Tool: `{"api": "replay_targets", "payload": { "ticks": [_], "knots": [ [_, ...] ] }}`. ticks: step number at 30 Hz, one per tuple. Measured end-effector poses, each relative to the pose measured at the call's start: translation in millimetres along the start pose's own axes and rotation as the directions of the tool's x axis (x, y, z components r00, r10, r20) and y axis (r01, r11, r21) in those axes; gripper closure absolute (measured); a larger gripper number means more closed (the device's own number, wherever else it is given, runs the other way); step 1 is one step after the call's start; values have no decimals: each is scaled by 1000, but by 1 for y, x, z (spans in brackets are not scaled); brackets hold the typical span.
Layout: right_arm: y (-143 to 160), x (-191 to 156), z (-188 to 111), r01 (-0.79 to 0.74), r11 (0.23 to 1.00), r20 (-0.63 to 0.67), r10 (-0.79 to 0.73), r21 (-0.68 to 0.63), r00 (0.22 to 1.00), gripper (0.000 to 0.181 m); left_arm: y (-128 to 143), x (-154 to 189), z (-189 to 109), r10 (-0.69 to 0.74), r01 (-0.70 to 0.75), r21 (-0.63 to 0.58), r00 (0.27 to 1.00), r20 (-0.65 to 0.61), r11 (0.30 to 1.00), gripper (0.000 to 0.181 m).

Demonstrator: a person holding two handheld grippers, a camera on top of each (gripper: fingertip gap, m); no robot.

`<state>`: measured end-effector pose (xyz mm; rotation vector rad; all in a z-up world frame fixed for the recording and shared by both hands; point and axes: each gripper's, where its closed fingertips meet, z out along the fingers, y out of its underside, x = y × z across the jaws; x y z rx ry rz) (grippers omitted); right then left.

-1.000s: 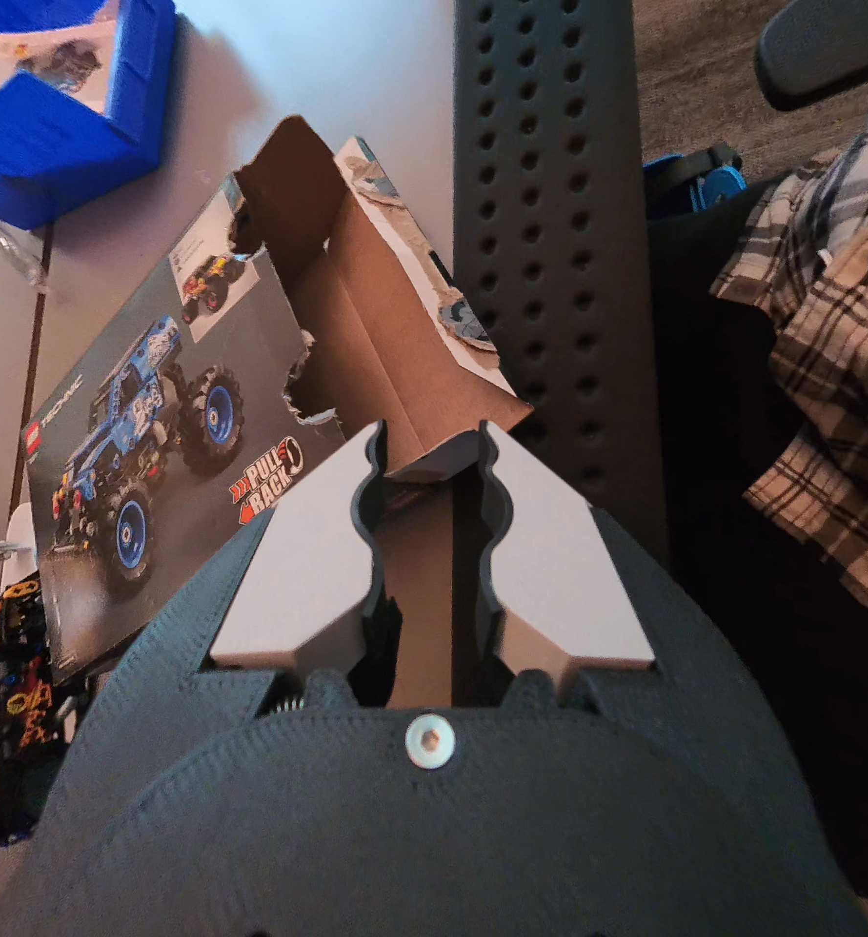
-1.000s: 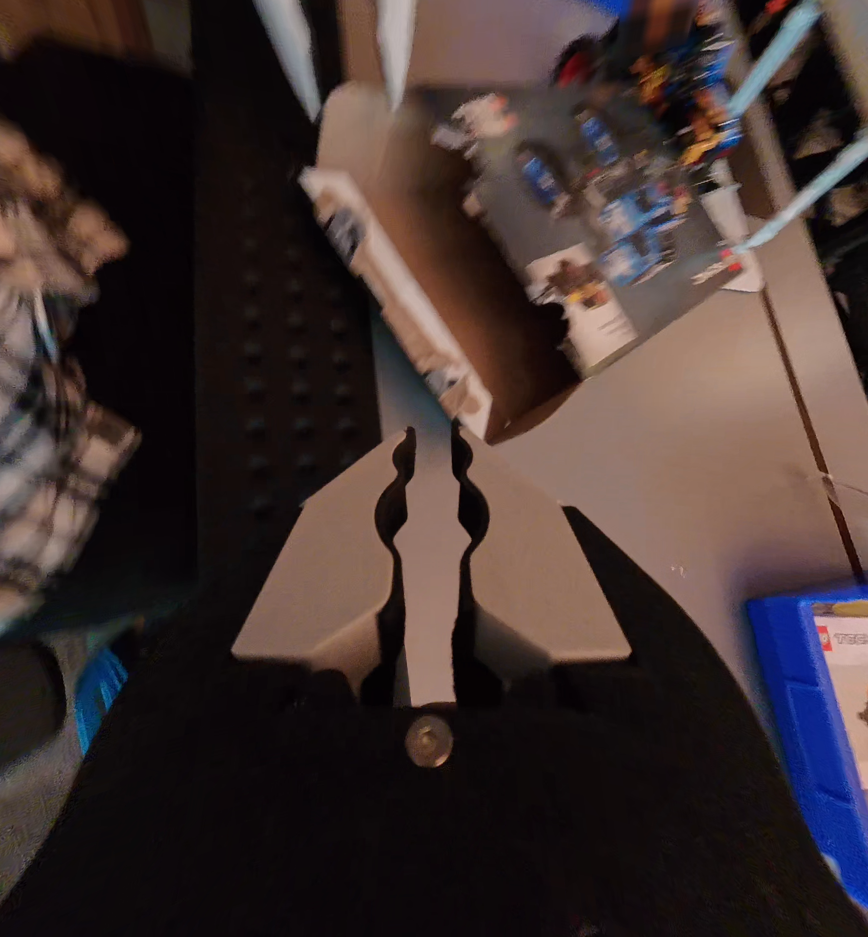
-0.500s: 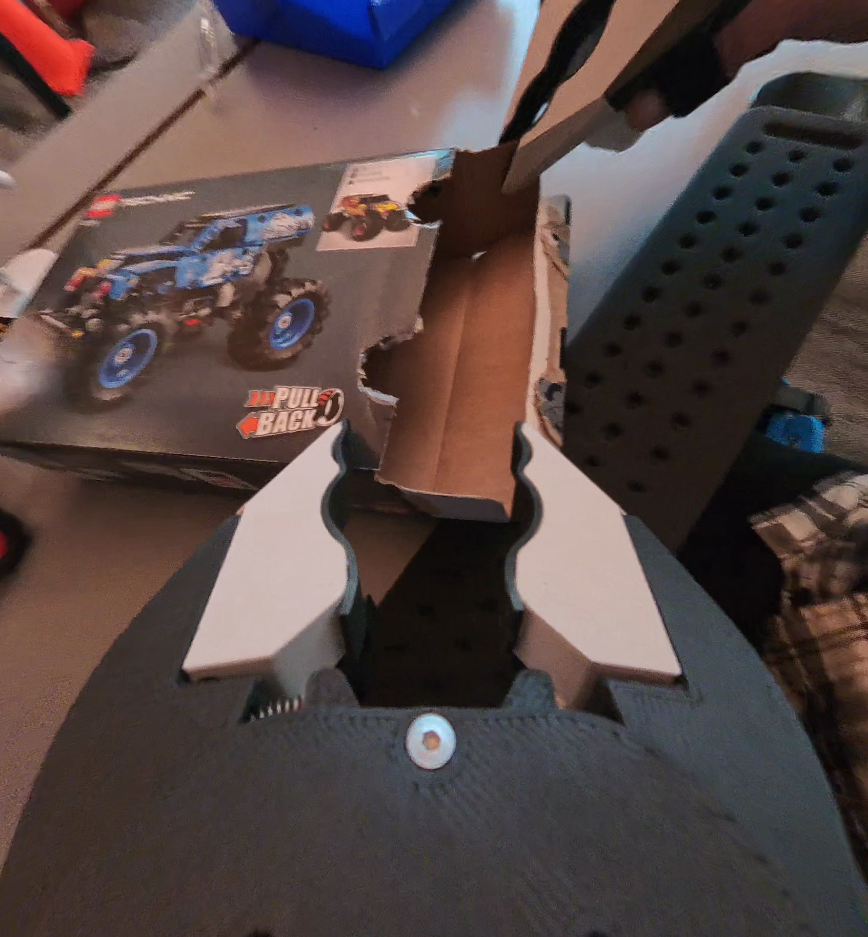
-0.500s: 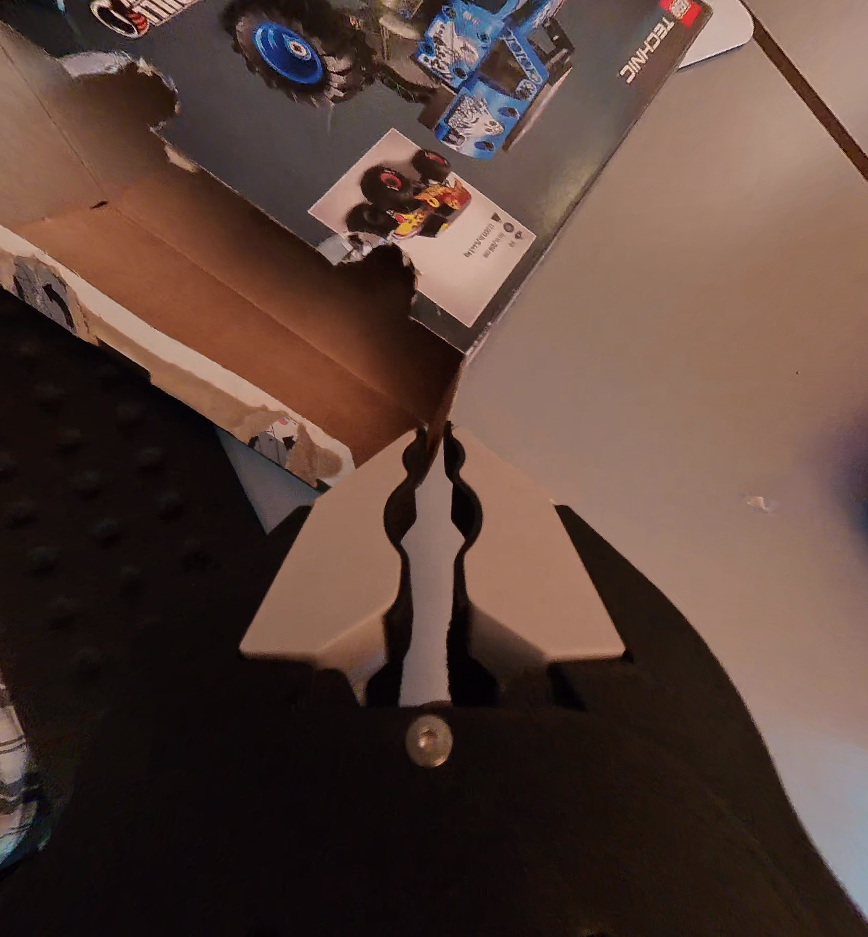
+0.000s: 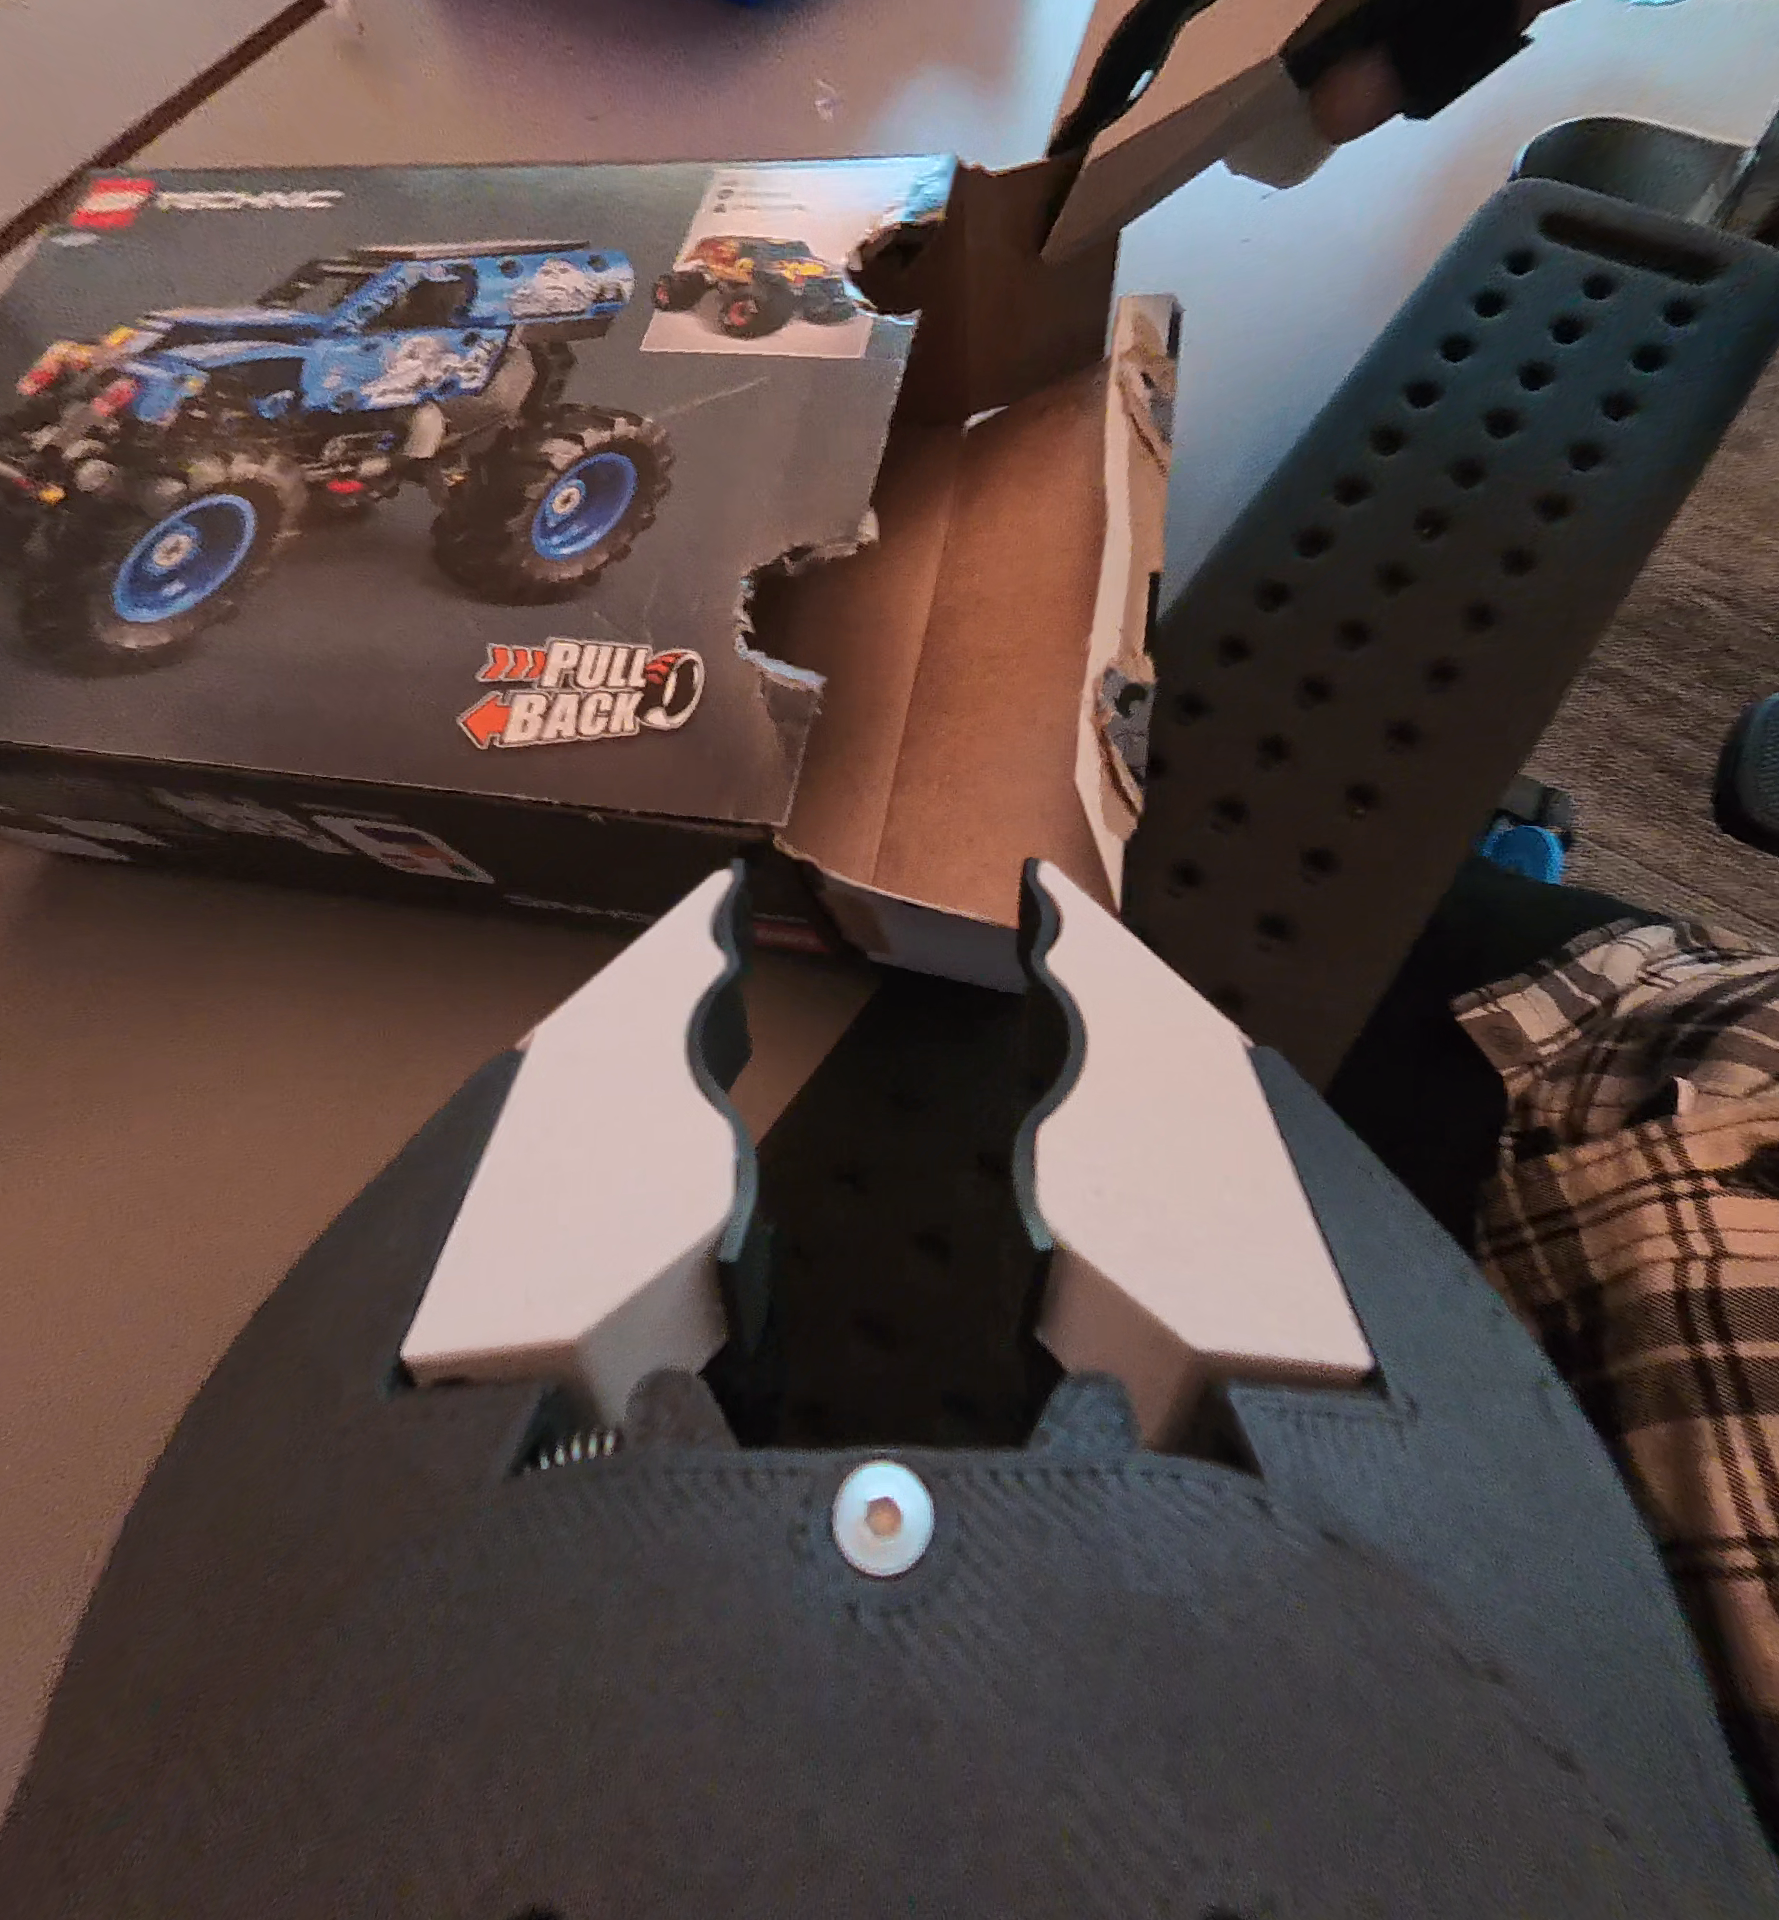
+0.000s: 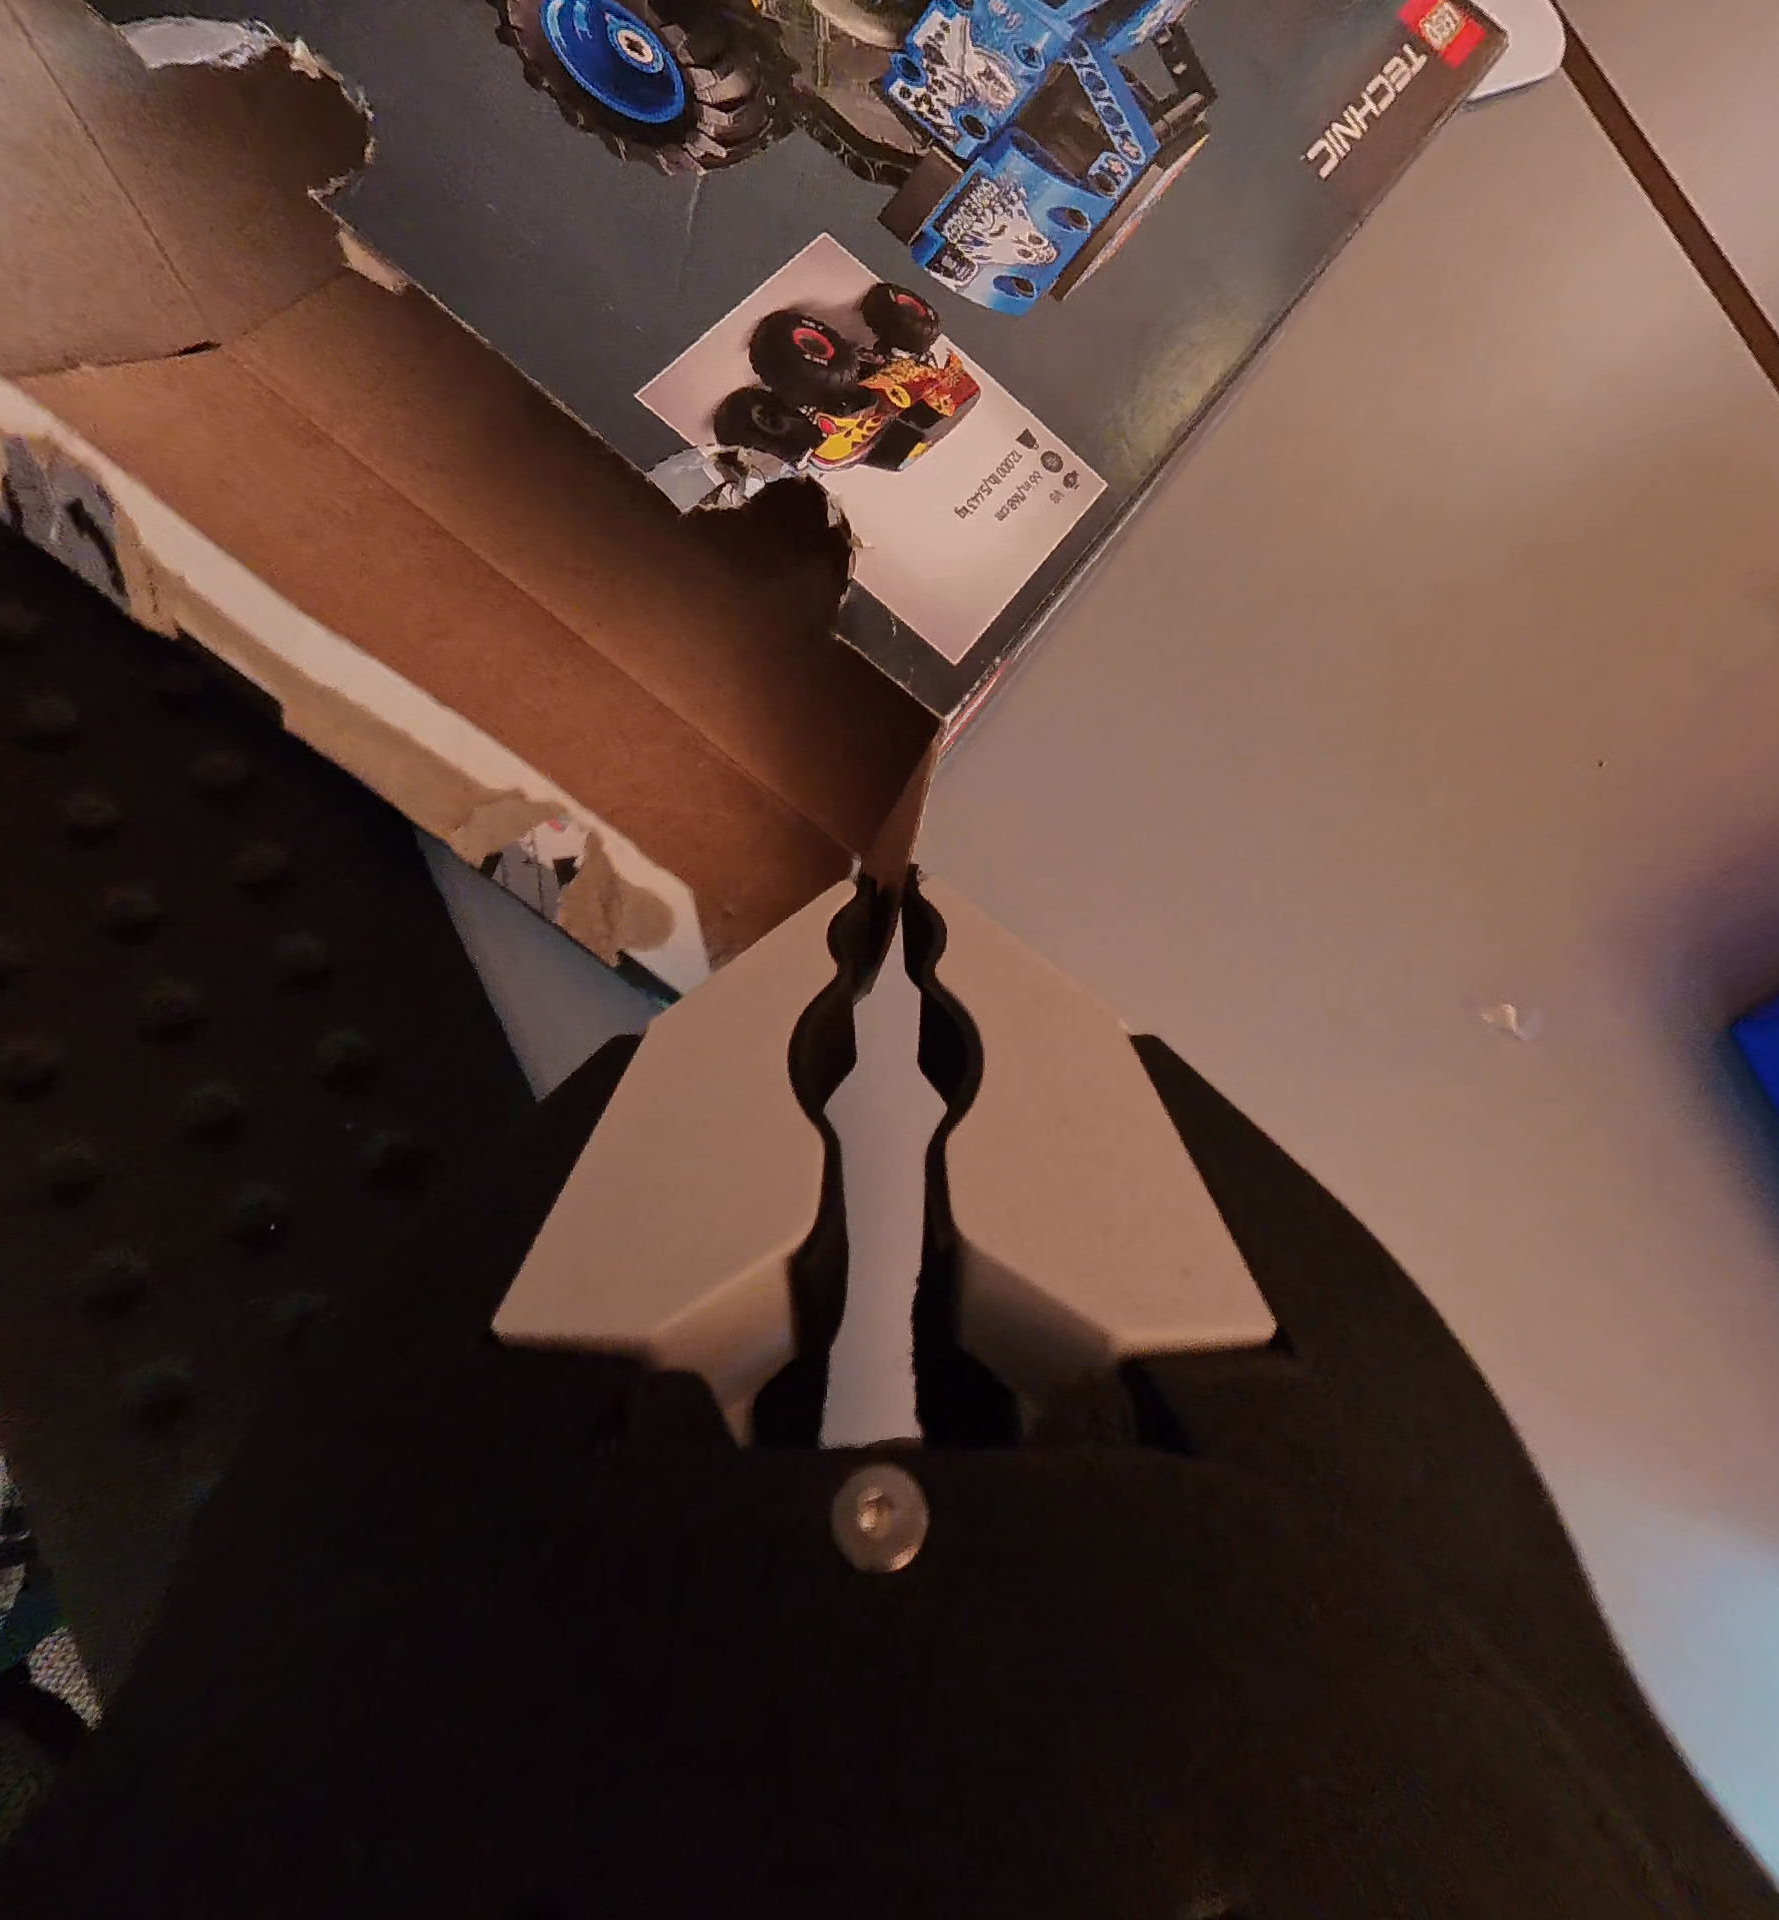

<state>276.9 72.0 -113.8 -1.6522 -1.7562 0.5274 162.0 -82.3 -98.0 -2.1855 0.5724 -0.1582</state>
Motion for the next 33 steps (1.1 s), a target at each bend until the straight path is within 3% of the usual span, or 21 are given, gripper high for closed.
{"api": "replay_targets", "payload": {
  "ticks": [2,3,5,11,16,21,28,33],
  "knots": [
    [-2,4,-4,16,1000,-40,-16,9,999,175,-1,3,2,-12,12,3,999,-33,1000,148],
    [-6,4,-8,36,999,-63,-35,13,997,163,-1,1,3,-5,5,3,1000,-25,1000,149],
    [-19,-7,-16,119,992,-64,-116,49,991,157,-2,1,4,-12,12,4,999,-39,1000,150],
    [-34,-78,-11,331,941,136,-338,73,931,138,-8,0,9,-32,35,37,997,-65,999,175],
    [-13,-85,12,403,915,161,-394,-24,905,150,-14,0,12,-73,81,71,991,-108,994,178],
    [-10,-89,9,418,908,140,-416,15,899,156,-30,-5,6,-153,184,157,970,-190,970,180],
    [-37,-69,-31,392,902,-112,-377,182,920,157,-66,-6,-9,-202,293,273,927,-316,917,180],
    [-55,-51,-64,425,868,-341,-331,256,880,157,-97,-7,-19,-225,386,379,887,-404,841,180]
  ]
}}
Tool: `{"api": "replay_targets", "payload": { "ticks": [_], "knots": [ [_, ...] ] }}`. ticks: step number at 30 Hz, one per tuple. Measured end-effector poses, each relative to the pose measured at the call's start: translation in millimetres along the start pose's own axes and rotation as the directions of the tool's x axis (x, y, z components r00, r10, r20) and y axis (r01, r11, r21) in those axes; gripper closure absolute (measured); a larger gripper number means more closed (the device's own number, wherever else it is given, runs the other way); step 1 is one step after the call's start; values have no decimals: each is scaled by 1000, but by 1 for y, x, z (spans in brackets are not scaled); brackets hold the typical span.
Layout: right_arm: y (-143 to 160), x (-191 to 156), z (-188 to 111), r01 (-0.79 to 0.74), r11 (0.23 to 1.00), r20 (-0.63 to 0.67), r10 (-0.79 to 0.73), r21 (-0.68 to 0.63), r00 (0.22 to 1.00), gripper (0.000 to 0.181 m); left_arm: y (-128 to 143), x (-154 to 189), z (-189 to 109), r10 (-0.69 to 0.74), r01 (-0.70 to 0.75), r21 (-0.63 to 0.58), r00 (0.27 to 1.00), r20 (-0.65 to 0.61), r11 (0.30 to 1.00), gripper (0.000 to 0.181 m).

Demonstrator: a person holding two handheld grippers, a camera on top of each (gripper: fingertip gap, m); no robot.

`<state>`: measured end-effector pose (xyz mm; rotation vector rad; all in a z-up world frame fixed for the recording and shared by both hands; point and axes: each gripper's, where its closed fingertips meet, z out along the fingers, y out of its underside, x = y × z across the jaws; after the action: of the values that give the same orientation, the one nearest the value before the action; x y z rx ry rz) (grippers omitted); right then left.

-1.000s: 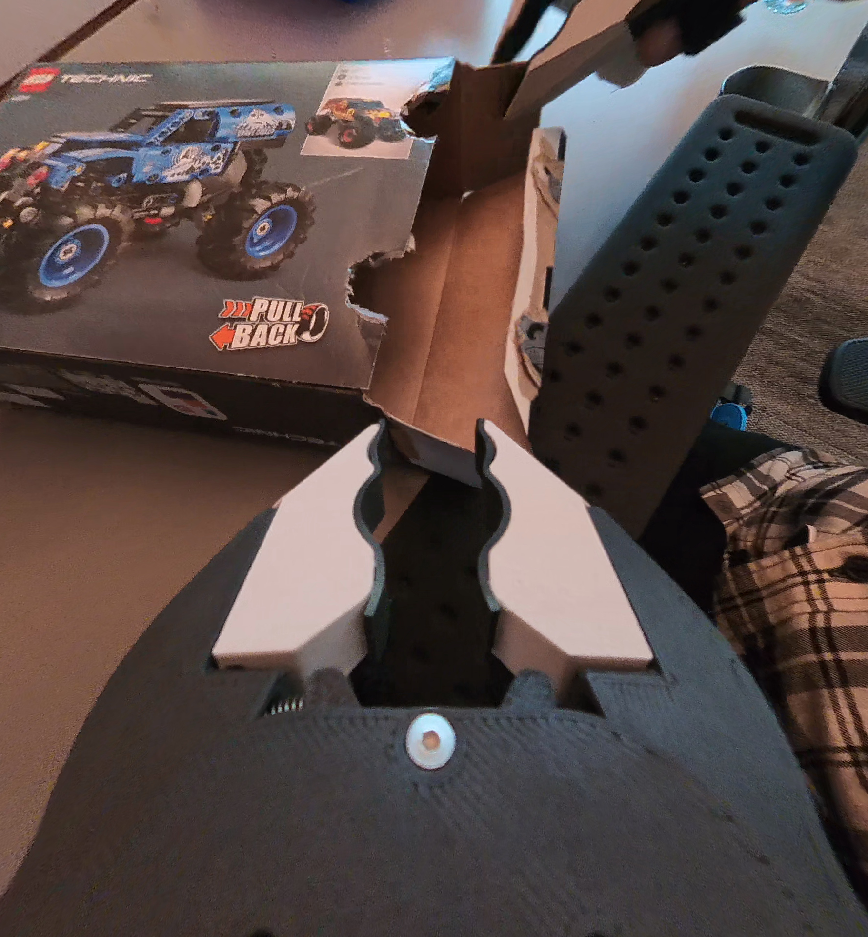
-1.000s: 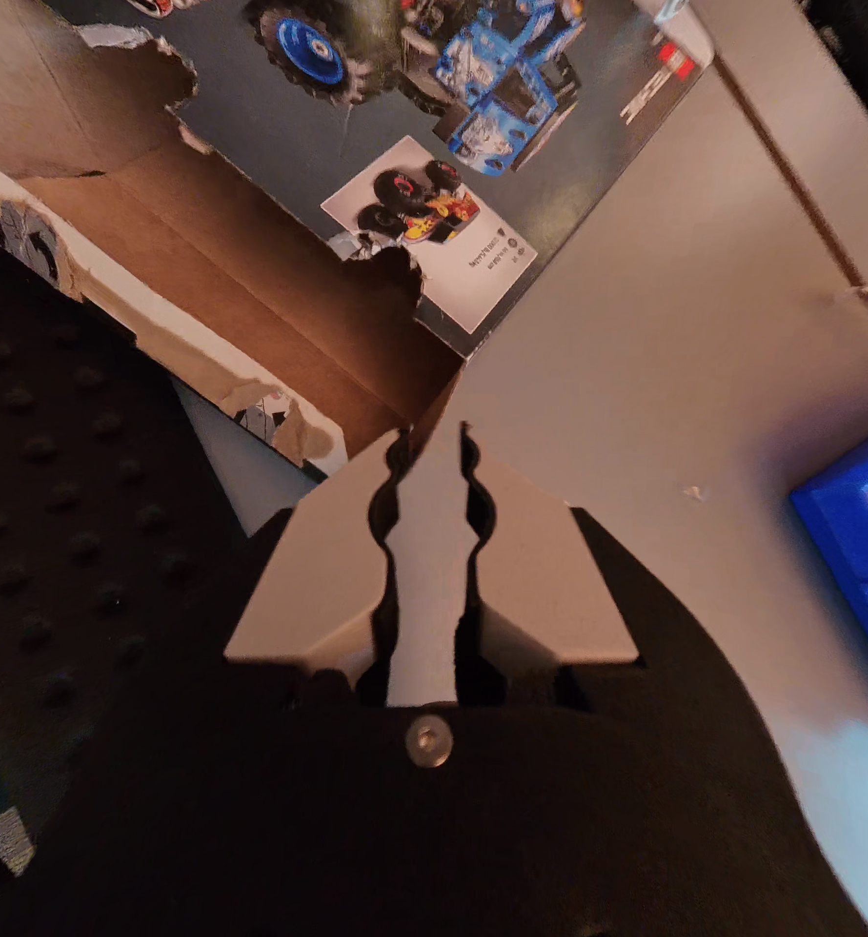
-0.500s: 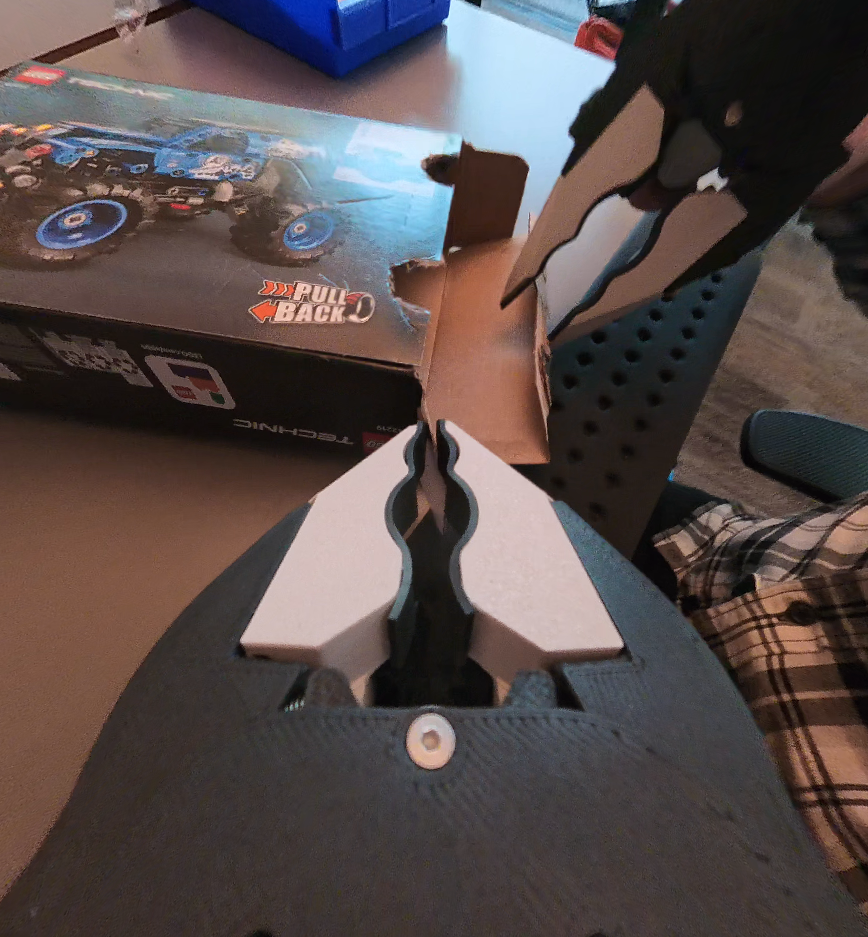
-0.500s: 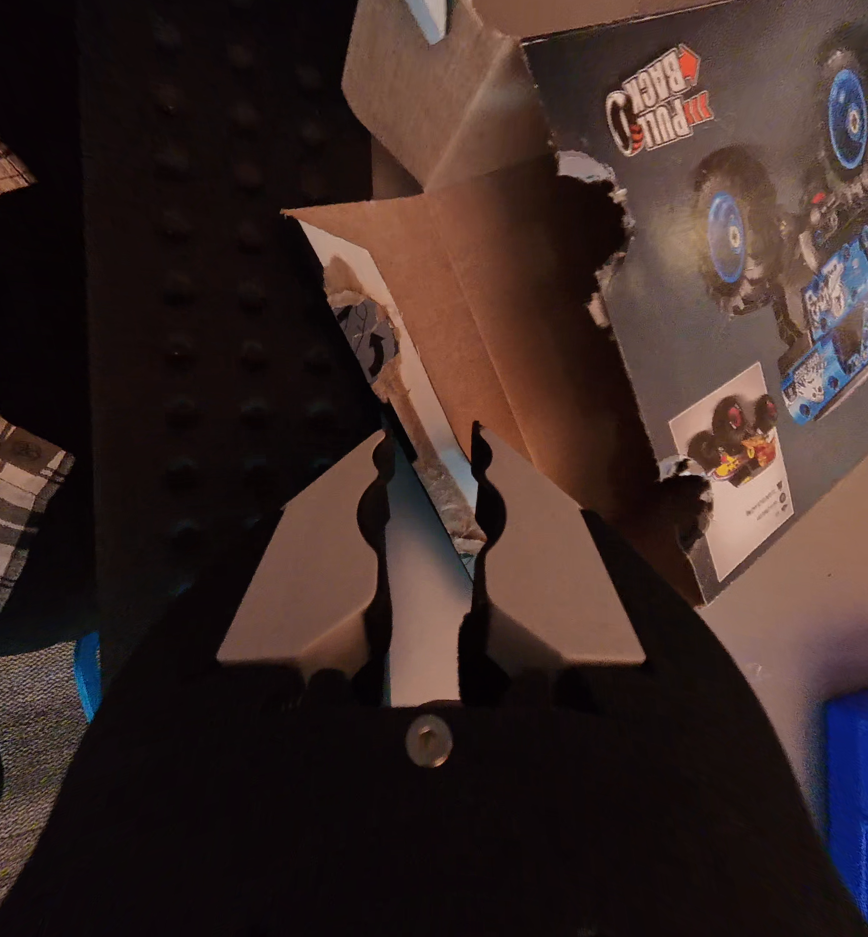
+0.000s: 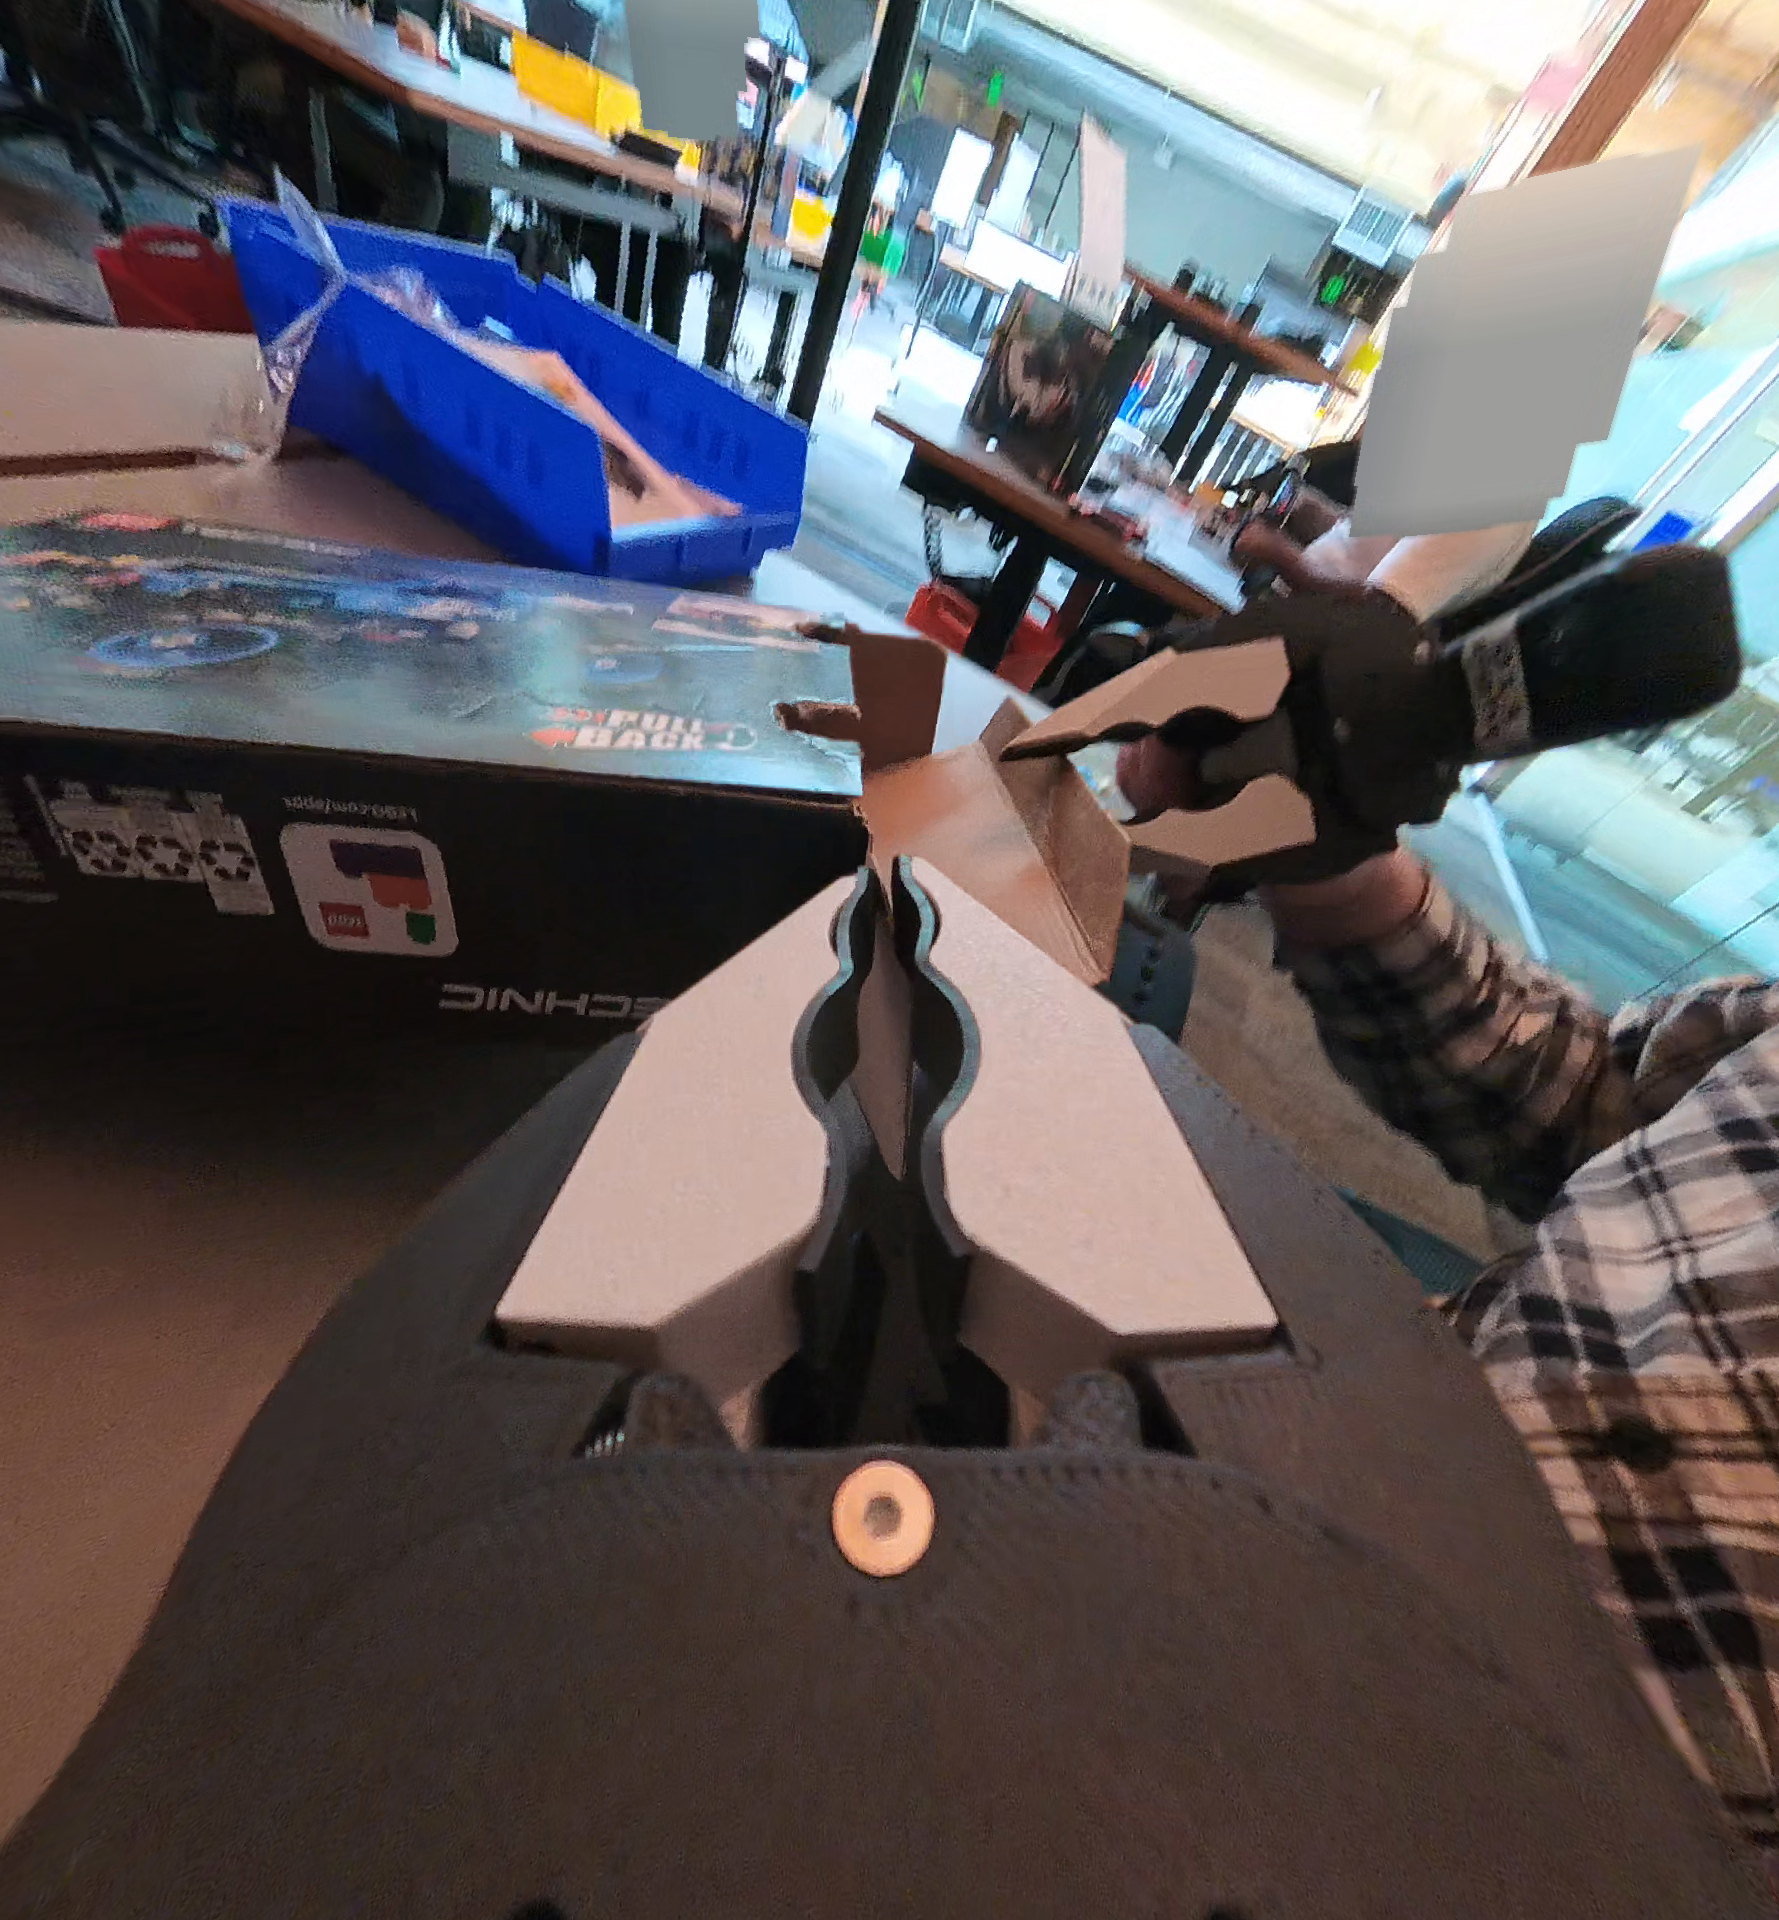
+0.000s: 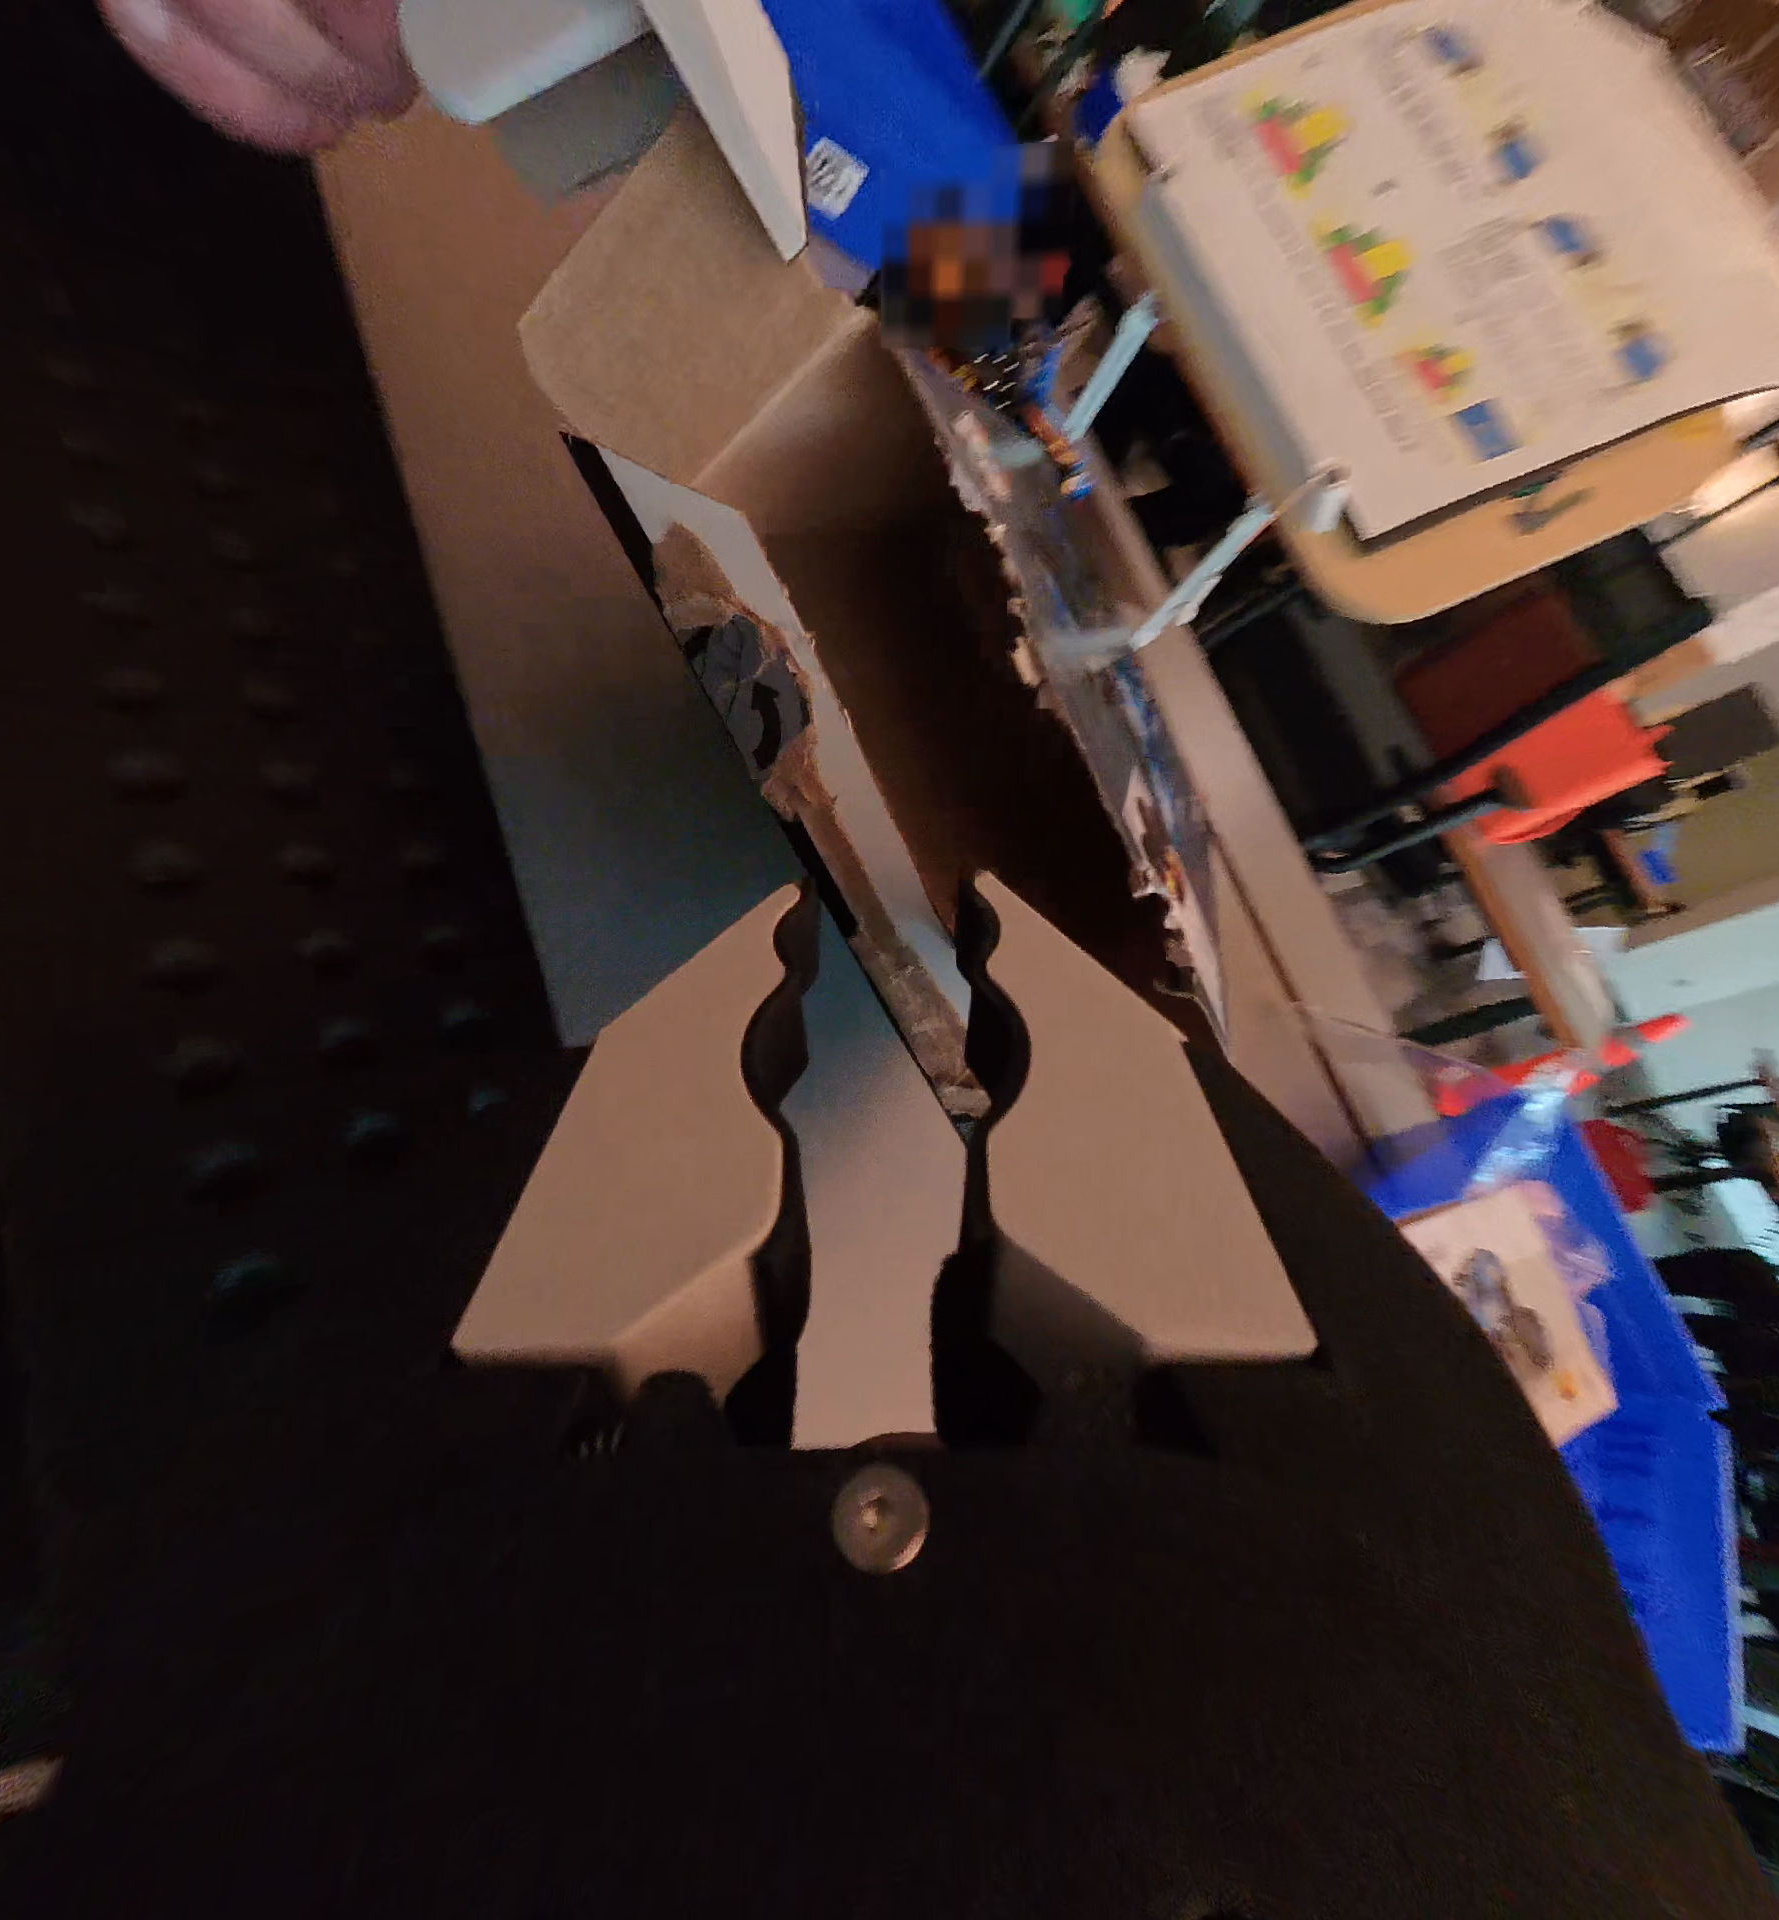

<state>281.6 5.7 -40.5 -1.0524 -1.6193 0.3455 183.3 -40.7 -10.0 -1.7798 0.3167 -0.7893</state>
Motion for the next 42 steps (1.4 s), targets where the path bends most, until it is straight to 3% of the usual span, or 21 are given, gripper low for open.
{"api": "replay_targets", "payload": {
  "ticks": [4,7,12,13,16,19,23,27,30,34,42],
  "knots": [
    [-5,1,-3,21,998,-93,-16,60,996,157,-23,4,2,-39,42,112,999,-33,993,181],
    [2,0,4,72,997,-177,-64,39,982,159,-36,21,6,-87,111,167,986,-145,980,181],
    [-4,8,-5,117,992,-236,-102,49,966,160,-30,16,13,36,-36,117,999,0,993,181],
    [-5,8,-6,128,991,-237,-115,43,965,160,-32,15,11,86,-90,107,995,43,990,173],
    [-7,10,-9,175,985,-252,-166,11,953,160,-30,14,14,178,-182,10,971,162,983,119],
    [-12,7,-6,221,975,-252,-216,-8,943,161,-24,11,25,257,-245,-80,934,248,966,102],
    [-14,9,-7,226,974,-267,-222,-16,938,161,-9,-10,32,344,-283,-212,866,364,936,119],
    [-14,19,-19,207,978,-305,-198,-1,932,161,-5,-7,31,268,-222,-179,916,299,958,159],
    [-14,23,-26,190,981,-313,-174,24,934,161,-7,-5,32,223,-194,-134,942,252,972,178],
    [-8,13,-27,179,983,-290,-158,49,944,161,-17,1,35,54,-55,1,989,137,999,181],
    [-6,-18,-22,273,961,-212,-256,53,943,170,-39,2,36,-114,104,179,993,42,978,180]
  ]
}}
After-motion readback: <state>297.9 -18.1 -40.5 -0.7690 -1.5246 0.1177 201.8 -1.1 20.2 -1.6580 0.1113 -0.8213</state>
